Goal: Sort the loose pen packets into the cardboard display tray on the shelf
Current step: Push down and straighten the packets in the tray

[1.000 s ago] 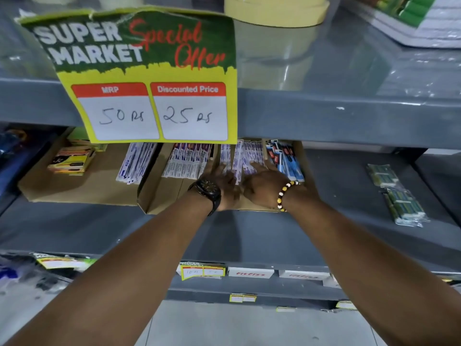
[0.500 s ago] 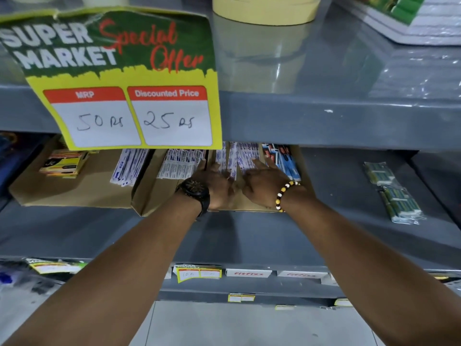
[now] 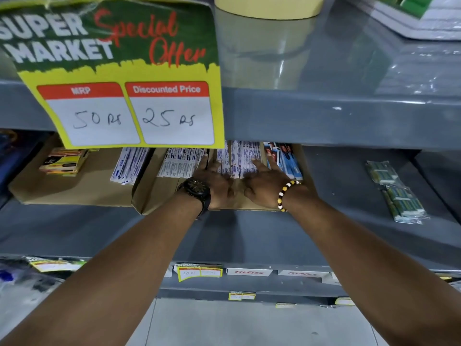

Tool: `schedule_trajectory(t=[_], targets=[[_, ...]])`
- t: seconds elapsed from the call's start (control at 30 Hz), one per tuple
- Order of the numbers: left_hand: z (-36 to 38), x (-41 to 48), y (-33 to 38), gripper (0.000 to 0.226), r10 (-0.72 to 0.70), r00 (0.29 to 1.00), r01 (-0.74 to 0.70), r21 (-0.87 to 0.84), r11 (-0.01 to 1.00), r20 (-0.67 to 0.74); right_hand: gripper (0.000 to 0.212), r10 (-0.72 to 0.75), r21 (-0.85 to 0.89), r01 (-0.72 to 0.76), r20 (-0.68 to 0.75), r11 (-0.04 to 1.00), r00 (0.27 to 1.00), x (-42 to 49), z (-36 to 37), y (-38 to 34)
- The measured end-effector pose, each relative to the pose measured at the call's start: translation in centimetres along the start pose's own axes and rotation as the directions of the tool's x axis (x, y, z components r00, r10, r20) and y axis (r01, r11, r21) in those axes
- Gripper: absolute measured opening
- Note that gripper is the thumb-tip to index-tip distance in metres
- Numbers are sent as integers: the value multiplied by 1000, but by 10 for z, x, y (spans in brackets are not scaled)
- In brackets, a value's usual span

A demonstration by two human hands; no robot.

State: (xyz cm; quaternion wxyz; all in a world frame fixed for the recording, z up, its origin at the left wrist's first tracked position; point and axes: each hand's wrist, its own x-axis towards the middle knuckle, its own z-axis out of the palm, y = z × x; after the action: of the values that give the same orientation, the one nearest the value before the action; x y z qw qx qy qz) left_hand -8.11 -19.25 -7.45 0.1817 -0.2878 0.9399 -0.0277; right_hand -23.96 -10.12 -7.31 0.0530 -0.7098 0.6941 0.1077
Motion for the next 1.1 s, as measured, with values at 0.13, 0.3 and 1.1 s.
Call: schedule_trajectory(t=[0.13, 0.3, 1.1], targets=[[-3, -10, 3, 62, 9, 999, -9, -1, 1000, -35, 48, -2, 72, 13, -144, 997, 990, -14, -1, 9], [-18, -20, 21, 67, 15, 996, -21, -69, 997, -92, 46, 157, 270, -74, -303, 960, 940, -44, -7, 39], [-56, 27, 116, 63, 62, 993, -71, 96, 993, 97, 54, 134, 10, -134, 30, 991, 991, -76, 20, 96]])
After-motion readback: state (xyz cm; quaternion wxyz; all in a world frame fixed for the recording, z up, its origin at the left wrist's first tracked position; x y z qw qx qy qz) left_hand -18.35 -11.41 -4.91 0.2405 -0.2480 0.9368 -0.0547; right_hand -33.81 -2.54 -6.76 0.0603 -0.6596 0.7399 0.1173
